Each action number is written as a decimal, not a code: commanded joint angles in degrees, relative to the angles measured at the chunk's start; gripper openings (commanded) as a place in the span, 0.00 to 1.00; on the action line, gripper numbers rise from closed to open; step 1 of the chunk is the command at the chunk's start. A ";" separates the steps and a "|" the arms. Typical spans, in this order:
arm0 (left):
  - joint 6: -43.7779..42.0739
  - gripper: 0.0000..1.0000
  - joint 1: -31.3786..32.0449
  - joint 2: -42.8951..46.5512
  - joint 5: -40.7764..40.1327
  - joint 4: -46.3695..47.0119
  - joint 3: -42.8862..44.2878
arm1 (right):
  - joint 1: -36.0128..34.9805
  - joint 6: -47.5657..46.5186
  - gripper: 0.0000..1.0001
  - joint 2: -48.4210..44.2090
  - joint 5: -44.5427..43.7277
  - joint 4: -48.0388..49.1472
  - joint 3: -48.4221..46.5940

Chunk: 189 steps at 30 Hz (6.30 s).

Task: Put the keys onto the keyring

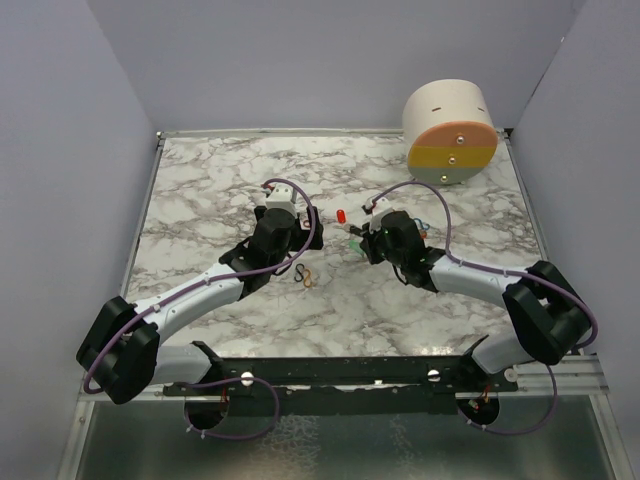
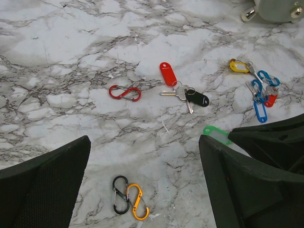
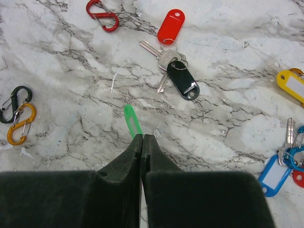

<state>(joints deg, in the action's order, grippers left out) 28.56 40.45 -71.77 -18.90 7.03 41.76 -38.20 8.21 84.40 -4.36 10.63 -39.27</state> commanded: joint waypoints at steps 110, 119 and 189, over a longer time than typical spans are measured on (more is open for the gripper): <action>-0.61 0.99 -1.07 2.09 0.61 -0.85 -1.54 | -5.75 -7.06 0.01 -11.05 4.35 2.57 -0.22; 0.73 0.93 -1.00 2.15 1.13 -2.24 -3.20 | -5.74 -8.95 0.01 -13.82 10.97 2.70 0.95; 8.09 0.77 7.73 -6.94 -9.56 -9.57 -11.49 | -5.75 -7.70 0.01 -16.20 10.77 1.78 1.50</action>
<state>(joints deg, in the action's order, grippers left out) 35.68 47.77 -77.58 -27.57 -2.09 29.52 -43.55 0.19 68.69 5.28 11.55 -38.33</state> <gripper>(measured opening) 0.774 0.010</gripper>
